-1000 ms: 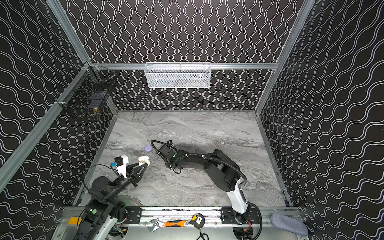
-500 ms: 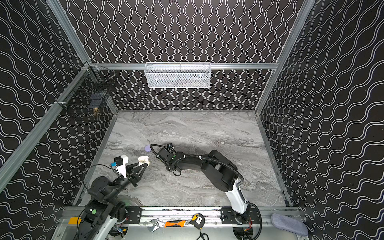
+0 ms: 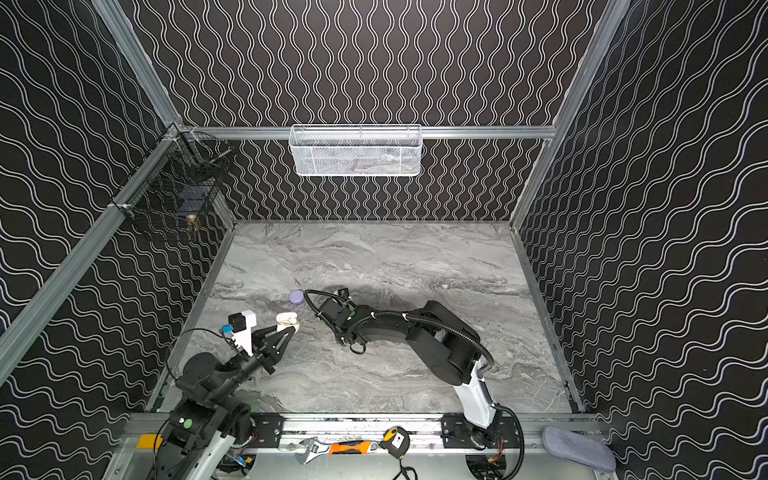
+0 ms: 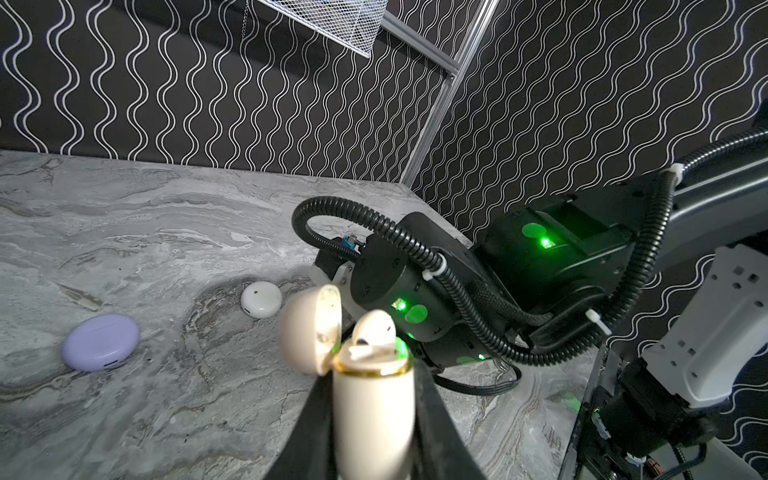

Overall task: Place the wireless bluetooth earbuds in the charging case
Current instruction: 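Lower the right gripper onto the beige earbud and close on its stem, then lift the beige earbud and carry it toward the case in the left gripper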

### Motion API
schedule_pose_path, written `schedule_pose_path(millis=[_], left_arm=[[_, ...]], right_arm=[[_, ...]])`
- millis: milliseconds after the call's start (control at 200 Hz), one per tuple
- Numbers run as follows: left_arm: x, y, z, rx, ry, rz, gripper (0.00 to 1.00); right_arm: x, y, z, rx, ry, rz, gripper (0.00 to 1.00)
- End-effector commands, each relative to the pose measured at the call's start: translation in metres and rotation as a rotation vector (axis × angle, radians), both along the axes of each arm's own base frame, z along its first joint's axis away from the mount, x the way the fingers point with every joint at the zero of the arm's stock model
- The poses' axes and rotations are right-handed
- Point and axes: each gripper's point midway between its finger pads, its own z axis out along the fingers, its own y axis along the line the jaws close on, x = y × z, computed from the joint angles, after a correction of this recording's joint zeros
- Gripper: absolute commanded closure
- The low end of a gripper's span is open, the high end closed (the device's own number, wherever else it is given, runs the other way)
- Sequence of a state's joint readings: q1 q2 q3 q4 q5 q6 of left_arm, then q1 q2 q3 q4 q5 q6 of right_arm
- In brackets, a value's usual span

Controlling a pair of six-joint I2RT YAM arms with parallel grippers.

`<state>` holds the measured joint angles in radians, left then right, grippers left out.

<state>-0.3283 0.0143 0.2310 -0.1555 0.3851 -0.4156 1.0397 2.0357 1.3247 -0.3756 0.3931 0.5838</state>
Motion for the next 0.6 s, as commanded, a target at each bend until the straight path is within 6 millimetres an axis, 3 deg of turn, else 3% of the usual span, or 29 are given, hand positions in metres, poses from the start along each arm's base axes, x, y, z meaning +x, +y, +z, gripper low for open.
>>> schedule_pose_path(millis=[0,591], left_arm=[[-0.0005,0.0012,0.0078,0.003,-0.031,0.006,1.0],[0.0003,0.0012,0.0046,0.008,-0.025,0.007,1.0]], right_arm=[[-0.001,0.0084,-0.0014,0.035,0.016,-0.003,0.61],[-0.0018,0.004,-0.0077,0.022,0.022,-0.019,0.78]])
